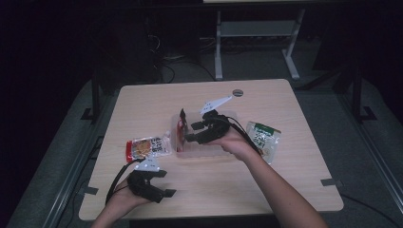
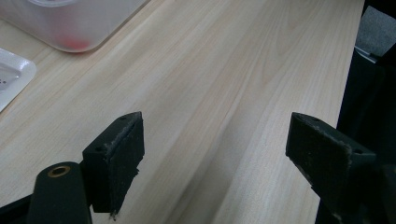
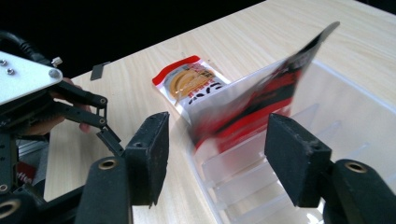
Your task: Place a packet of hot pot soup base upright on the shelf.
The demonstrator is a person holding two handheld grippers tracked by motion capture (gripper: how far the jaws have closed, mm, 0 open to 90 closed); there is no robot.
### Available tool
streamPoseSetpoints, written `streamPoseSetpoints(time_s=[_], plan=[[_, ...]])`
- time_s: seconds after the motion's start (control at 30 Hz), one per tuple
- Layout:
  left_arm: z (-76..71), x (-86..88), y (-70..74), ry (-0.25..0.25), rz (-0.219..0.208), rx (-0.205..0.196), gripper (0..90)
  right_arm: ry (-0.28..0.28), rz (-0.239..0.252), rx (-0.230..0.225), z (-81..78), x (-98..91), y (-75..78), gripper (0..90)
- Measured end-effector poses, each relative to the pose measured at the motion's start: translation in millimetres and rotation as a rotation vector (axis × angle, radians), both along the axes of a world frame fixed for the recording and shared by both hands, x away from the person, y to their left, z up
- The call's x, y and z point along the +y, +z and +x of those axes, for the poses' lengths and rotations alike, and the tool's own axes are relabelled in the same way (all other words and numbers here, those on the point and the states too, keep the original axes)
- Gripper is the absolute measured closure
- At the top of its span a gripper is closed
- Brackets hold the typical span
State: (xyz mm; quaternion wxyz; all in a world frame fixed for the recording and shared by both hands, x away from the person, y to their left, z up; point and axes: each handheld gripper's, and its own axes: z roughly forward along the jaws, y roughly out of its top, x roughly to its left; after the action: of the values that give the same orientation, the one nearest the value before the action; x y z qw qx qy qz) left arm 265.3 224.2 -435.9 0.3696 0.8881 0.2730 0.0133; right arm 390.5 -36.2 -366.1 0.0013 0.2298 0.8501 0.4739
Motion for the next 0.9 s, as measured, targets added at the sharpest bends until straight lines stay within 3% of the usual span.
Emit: streamPoseSetpoints(time_s=[0.37, 0.67, 0.9], plan=[[0.1, 1.2, 0.0, 0.005, -0.006, 0.000, 19.1, -0.013, -0.009, -0.016, -4.2, -16.6, 0.7, 31.2], [2.0, 1.8, 0.0, 0.007, -0.004, -0.002, 19.2, -0.032, -0.078, -0.044, -22.6, -39.4, -9.2, 30.5], [2.1, 2.6, -0.1, 0.009, -0.003, -0.001, 19.5, -0.039, -0.104, -0.050, -39.8, -56.2, -13.5, 31.0]])
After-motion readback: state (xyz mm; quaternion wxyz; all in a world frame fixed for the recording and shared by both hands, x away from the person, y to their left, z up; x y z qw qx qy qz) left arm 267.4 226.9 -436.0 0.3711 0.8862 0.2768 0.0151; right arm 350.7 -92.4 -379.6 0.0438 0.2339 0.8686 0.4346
